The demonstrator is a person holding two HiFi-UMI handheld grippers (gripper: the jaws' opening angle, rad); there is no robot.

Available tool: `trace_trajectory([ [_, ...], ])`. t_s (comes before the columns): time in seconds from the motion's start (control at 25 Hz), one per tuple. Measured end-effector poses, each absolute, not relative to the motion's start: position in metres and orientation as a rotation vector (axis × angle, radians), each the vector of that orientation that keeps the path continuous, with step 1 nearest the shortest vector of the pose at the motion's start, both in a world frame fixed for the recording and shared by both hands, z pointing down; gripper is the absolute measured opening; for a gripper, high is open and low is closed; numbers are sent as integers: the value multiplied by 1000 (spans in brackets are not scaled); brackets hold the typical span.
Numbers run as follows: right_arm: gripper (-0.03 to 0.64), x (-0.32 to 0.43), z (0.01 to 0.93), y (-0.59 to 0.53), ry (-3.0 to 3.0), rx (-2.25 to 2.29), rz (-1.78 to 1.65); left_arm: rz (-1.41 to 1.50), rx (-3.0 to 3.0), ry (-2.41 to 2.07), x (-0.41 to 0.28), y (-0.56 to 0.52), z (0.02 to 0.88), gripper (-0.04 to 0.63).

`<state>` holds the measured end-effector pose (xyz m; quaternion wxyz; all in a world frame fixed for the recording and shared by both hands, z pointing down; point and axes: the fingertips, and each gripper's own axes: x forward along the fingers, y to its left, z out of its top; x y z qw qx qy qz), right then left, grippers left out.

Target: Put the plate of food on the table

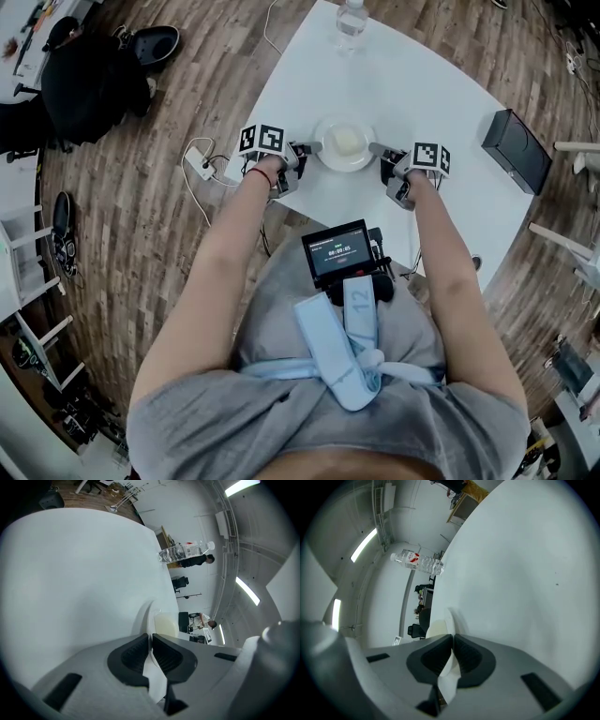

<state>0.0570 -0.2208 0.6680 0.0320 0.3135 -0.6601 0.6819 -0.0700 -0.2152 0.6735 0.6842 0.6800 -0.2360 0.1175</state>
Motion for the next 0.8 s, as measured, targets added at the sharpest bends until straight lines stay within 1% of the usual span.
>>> trace_trajectory([
  [0.2,38,55,669,-221,-2007,978,2133,270,1514,-543,-71,-215,673,34],
  [0.56,38,54,672,-224,-2011,989,2109,405,1546,-578,-82,-207,670,38],
  [0.8,38,49,669,-227,-2005,995,2098,357,1638,-588,-74,-200,632,40],
])
